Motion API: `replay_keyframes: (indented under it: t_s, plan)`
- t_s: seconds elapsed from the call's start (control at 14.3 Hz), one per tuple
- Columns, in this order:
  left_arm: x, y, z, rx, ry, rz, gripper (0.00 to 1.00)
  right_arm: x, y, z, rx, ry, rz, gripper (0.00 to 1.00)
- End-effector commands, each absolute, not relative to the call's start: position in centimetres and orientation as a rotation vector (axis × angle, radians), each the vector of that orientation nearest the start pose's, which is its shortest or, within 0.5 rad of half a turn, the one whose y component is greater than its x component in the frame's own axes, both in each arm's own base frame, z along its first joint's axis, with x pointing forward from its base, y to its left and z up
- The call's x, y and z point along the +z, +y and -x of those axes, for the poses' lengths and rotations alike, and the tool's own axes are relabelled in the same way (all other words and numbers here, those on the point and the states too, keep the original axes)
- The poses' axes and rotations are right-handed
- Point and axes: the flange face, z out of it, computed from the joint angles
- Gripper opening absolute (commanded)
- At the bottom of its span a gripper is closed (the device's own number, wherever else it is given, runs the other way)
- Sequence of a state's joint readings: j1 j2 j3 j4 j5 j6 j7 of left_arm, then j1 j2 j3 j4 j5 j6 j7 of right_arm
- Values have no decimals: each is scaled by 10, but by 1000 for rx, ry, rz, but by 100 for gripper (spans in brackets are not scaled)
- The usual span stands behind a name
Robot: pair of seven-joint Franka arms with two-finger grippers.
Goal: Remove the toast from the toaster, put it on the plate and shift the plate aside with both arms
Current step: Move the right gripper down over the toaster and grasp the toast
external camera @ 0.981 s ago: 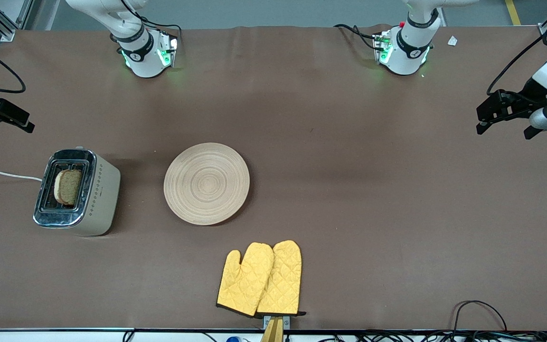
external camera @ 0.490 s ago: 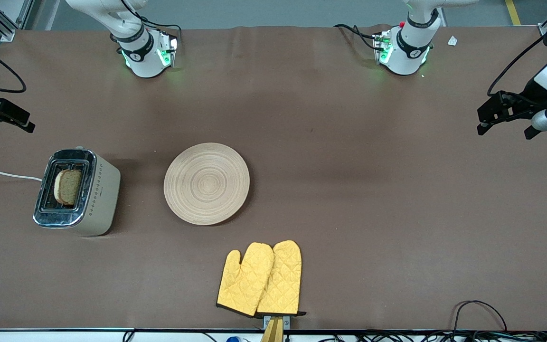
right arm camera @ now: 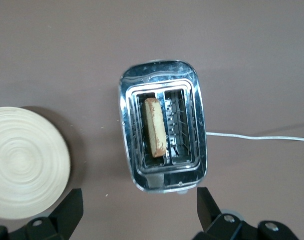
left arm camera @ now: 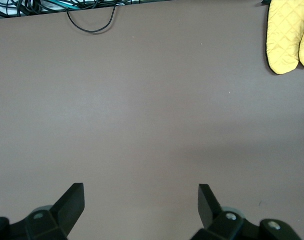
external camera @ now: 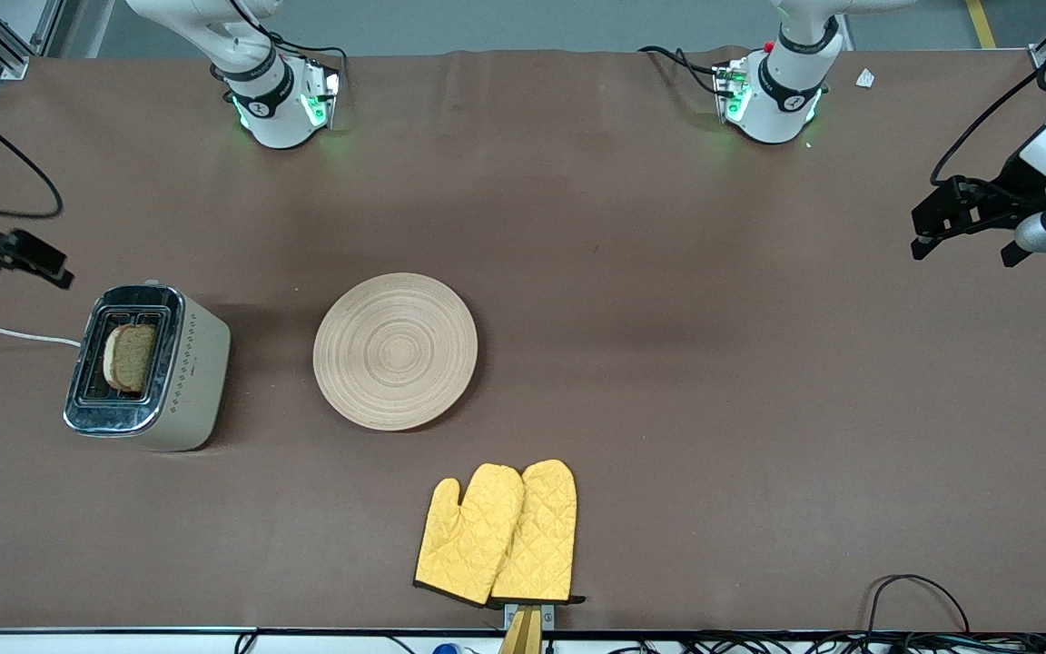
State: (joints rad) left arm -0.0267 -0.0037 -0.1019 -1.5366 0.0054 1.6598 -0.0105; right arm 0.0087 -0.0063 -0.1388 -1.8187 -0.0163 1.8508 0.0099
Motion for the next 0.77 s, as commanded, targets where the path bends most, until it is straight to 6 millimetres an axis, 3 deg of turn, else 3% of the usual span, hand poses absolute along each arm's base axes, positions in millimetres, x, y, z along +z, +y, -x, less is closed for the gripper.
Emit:
replay_keyframes:
  t_s: [0.0,0.21,0.56,0.7]
  plan:
    - [655,-73,-559,-186,166,3132,100,484,-79,-560,-36,190,3166,100]
    - [656,-73,-558,-188,168,3132,100,452,-70,-574,9,-63,3201,100]
    - [655,-72,-558,-186,171,3132,100,416,-75,-584,-49,-131,3208,100]
    - [655,-72,-558,-186,176,3131,100,399,-91,-589,-55,-90,3213,100]
